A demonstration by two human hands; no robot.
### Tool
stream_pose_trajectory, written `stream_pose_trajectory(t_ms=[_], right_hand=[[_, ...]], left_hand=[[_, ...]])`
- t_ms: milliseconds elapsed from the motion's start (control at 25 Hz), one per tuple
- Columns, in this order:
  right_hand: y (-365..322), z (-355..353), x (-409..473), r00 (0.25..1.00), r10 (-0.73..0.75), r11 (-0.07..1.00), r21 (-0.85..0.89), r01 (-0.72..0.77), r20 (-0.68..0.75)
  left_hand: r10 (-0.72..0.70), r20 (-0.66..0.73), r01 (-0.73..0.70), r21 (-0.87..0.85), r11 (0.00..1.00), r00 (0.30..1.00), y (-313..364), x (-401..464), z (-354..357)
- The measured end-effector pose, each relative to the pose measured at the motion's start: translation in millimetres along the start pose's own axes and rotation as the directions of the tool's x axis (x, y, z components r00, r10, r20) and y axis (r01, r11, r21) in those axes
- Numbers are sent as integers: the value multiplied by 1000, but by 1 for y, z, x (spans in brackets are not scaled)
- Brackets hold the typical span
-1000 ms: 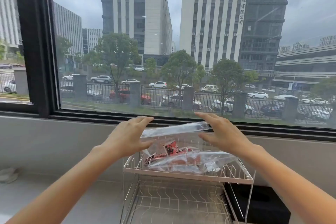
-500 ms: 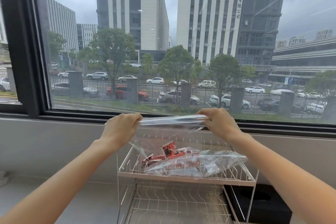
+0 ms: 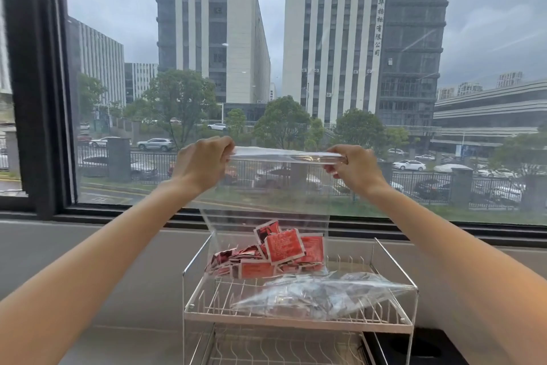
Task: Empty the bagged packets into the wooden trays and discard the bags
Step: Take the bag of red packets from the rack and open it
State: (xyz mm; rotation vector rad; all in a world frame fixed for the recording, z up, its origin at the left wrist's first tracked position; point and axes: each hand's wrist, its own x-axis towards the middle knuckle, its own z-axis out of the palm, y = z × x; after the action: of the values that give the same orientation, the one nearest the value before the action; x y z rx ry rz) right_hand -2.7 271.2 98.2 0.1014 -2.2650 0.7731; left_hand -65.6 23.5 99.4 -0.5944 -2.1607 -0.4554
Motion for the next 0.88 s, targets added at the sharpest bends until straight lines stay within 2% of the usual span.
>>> stream_pose_trajectory(t_ms=[240, 400, 640, 760, 880], right_hand=[[-35, -44, -15, 984, -92, 996, 4, 94, -154], [-52, -74, -43, 973, -132, 990, 17, 138, -191], [-47, -91, -105, 981, -108, 992, 49, 117, -164], [-28, -85, -152, 986, -98, 993, 56, 107, -137], [-6, -68, -197, 996, -9, 990, 142, 21, -86]], left_hand=[[46, -223, -66, -80, 995, 974, 29, -2, -41], [43, -279, -86, -143, 986, 959, 48, -16, -64], [19, -152, -52, -216, 975, 988, 65, -67, -74], [51, -72, -67, -241, 968, 996, 68, -109, -67], [35, 16, -29, -286, 958, 999, 69, -156, -56]])
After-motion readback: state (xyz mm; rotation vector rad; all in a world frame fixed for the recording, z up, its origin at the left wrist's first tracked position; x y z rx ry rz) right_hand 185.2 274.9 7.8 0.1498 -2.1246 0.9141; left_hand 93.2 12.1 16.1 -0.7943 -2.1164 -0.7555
